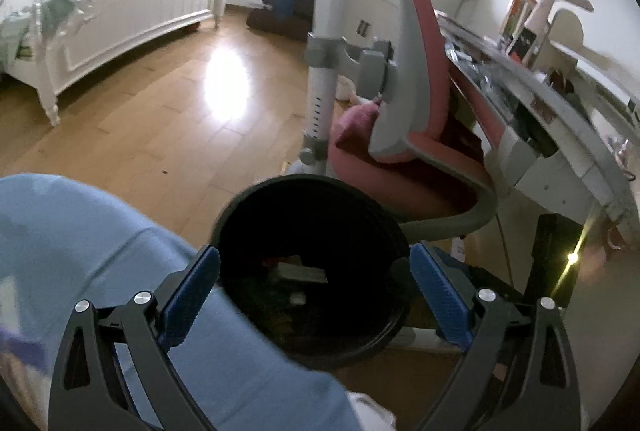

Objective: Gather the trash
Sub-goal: 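Open both tools to drop the wrapper and carton into the bin, then grasp the white fluffy pouch with right tool while left tool grasps a barcode card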

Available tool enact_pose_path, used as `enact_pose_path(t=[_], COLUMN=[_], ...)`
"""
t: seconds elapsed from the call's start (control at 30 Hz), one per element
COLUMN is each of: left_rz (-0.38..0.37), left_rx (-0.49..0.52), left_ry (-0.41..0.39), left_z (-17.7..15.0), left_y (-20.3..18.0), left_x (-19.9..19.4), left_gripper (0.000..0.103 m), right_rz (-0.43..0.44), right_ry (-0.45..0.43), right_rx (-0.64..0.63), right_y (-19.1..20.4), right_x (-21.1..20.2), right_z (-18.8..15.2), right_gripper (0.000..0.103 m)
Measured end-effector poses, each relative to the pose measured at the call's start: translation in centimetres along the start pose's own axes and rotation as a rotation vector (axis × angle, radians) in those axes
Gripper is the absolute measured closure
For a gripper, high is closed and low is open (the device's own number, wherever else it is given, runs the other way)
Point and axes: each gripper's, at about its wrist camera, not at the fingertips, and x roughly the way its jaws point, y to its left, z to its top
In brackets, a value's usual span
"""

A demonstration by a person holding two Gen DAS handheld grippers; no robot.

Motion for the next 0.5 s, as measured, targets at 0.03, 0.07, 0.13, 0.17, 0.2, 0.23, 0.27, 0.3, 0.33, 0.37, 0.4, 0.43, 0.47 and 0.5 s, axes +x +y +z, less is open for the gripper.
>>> enact_pose_path(t=[0.03,0.07,0.13,0.17,0.2,0.23,0.27,0.3,0.33,0.37,0.4,0.43,0.47,0.5], left_rz=[0.014,0.022,0.046,0.059,0.077,0.107,0.128,0.149,0.186,0.218,0.258,0.291,0.316,0.36], left_rx=[-0.016,-0.028,-0.047,-0.05,-0.055,-0.069,-0.079,-0.087,-0.097,-0.108,-0.123,-0.133,-0.139,-0.145], left_ry=[-0.017,-0.03,-0.059,-0.069,-0.082,-0.107,-0.122,-0.135,-0.153,-0.167,-0.18,-0.189,-0.195,-0.205], left_z=[-0.2,-0.4,-1.0,-1.2,-1.4,-1.9,-2.2,-2.5,-3.0,-3.5,-4.2,-4.7,-5.1,-5.8], left_y=[0.9,1.5,3.1,3.7,4.6,6.0,7.0,7.8,9.2,10.4,12.0,13.3,14.2,15.7], left_x=[-1.3,-2.3,-4.5,-5.3,-6.4,-8.0,-9.1,-10.0,-11.4,-12.6,-14.0,-14.9,-15.7,-16.7], left_gripper=[0.008,0.008,0.008,0.008,0.008,0.008,0.008,0.008,0.008,0.008,0.008,0.008,0.008,0.008], right_rz=[0.011,0.024,0.058,0.074,0.092,0.113,0.131,0.15,0.178,0.202,0.228,0.245,0.264,0.288], right_ry=[0.0,0.0,0.004,0.008,0.014,0.02,0.025,0.03,0.04,0.049,0.058,0.065,0.073,0.085], right_rx=[-0.013,-0.029,-0.065,-0.084,-0.104,-0.132,-0.157,-0.181,-0.208,-0.231,-0.264,-0.288,-0.316,-0.351], right_y=[0.8,1.6,3.6,4.7,5.8,7.2,8.5,9.9,11.4,12.9,14.7,16.1,17.6,19.6], right_x=[-0.1,-0.2,-0.3,-0.4,-0.3,-0.3,-0.3,-0.2,0.0,0.1,0.3,0.5,0.7,1.0], right_z=[0.1,0.2,0.4,0.5,0.6,0.6,0.6,0.6,0.6,0.6,0.5,0.5,0.5,0.4], right_gripper=[0.025,0.025,0.025,0.025,0.025,0.025,0.025,0.025,0.025,0.025,0.025,0.025,0.025,0.025])
